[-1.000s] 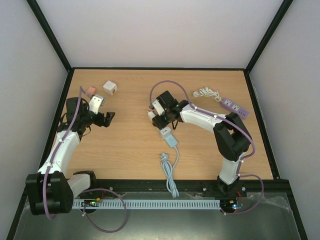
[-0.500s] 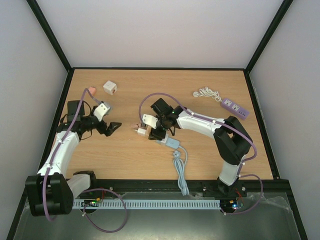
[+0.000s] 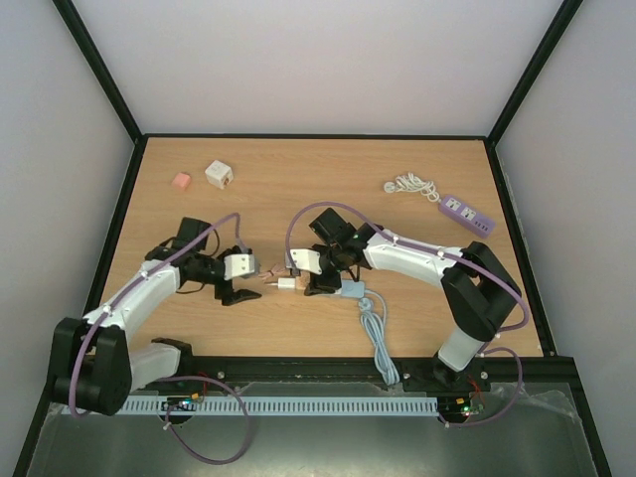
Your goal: Pull the plug off the socket
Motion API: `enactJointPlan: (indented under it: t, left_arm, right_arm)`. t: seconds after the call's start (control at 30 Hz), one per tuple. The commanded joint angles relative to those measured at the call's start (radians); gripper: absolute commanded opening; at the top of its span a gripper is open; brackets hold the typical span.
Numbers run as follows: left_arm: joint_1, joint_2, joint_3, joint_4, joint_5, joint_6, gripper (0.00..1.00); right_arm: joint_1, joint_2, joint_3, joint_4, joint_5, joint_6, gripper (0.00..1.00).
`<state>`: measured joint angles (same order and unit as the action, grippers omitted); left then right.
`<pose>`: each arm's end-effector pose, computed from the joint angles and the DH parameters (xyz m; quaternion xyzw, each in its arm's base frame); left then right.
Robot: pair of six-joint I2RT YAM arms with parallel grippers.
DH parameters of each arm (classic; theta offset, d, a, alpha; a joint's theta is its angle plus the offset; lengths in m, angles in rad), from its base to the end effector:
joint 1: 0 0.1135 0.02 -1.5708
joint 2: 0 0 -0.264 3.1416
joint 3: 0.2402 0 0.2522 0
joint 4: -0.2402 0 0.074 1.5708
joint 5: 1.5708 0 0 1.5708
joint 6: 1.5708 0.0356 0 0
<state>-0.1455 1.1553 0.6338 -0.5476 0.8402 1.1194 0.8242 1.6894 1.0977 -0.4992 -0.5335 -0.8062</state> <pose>0.1968 -0.0556 0.1993 0.6045 0.6535 -0.2431 0.3852 0.2151 0.2592 0.1960 -0.7250 0.5969 0.2581 0.2269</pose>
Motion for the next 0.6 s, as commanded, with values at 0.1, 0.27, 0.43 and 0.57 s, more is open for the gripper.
enactJointPlan:
  t: [0.1,0.27,0.43,0.57]
  left_arm:
    - [-0.165,0.072,-0.048,0.214,-0.108,-0.035,0.75]
    - [-0.234,0.113,-0.061,0.298,-0.131,-0.085,0.71]
    - [-0.278,0.134,-0.070,0.332,-0.149,-0.109,0.69]
    - [-0.292,0.129,-0.080,0.334,-0.156,-0.115,0.69]
  right_arm:
    - [0.003,0.019,-0.134,-0.177,0.056,-0.032,0.61]
    - [0.001,-0.037,-0.170,-0.096,0.037,0.016,0.80]
    - [-0.009,-0.063,-0.171,-0.042,0.018,0.056,0.81]
    - [-0.011,-0.076,-0.159,-0.018,-0.018,0.080,0.82]
